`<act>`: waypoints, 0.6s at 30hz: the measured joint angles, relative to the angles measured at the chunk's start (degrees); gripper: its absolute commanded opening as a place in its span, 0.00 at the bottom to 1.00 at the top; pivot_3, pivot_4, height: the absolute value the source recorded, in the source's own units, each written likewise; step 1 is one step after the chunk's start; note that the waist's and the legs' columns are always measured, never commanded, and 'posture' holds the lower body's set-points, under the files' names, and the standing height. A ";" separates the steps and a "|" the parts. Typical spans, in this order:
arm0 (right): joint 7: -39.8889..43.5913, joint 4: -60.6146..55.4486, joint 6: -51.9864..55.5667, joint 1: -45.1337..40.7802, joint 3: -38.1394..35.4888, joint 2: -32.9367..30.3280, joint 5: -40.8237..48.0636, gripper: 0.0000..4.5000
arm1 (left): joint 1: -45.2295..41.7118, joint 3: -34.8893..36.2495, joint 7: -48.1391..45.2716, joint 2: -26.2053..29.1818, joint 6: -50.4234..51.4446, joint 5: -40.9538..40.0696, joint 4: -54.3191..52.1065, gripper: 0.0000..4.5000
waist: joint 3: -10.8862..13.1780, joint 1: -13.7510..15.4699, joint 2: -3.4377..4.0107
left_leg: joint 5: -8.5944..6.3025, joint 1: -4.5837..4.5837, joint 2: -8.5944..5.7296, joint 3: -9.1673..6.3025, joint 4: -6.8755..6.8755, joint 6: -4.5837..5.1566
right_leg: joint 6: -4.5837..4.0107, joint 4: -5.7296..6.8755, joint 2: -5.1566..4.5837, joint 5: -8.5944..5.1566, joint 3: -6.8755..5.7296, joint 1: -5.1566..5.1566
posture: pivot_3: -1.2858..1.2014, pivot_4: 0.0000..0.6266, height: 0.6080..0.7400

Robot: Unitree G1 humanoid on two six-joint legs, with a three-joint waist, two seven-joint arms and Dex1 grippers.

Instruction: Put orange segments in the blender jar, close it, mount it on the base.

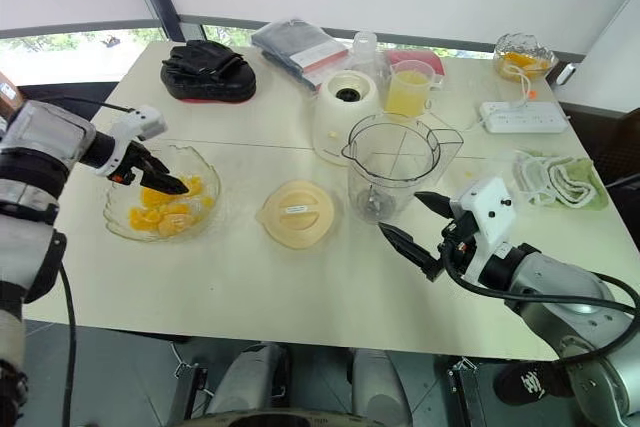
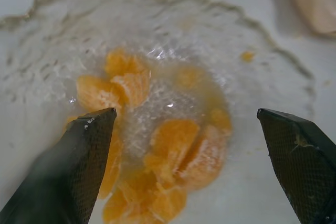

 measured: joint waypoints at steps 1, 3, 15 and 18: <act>0.04 0.30 0.03 -0.58 0.29 -0.05 0.04 0.92 | -0.03 -0.01 0.24 -0.34 -0.81 0.54 0.90 1.00 | 0.01 -0.01 -0.02 | 0.00 0.00 0.00 0.00 0.00 0.00 | 0.00 0.00 0.00 0.00 0.00 0.00 | 0.52 0.24 1.00; 0.56 1.74 0.66 -3.68 0.80 -0.88 0.79 0.92 | -0.28 -0.17 1.35 -1.01 -2.45 2.56 2.86 1.00 | 0.02 -0.09 -0.02 | 0.00 0.01 0.01 -0.02 0.00 0.00 | -0.01 0.00 -0.02 0.01 0.01 -0.01 | 0.52 0.24 1.00; 3.38 3.58 2.37 -6.71 1.04 -3.85 2.29 0.92 | -0.62 2.38 9.16 -4.79 -5.93 6.31 8.67 1.00 | 0.03 0.18 -0.13 | 0.00 -0.06 0.01 -0.08 0.02 0.00 | 0.02 0.05 -0.06 0.03 -0.12 -0.01 | 0.52 0.24 1.00; 3.39 3.60 2.38 -6.73 1.04 -3.86 2.30 0.92 | -0.62 3.30 10.82 -5.93 -5.90 6.43 9.15 1.00 | 0.03 0.18 -0.13 | 0.00 -0.05 0.01 -0.09 0.03 0.00 | 0.03 0.07 -0.05 0.03 -0.13 -0.01 | 0.52 0.24 1.00</act>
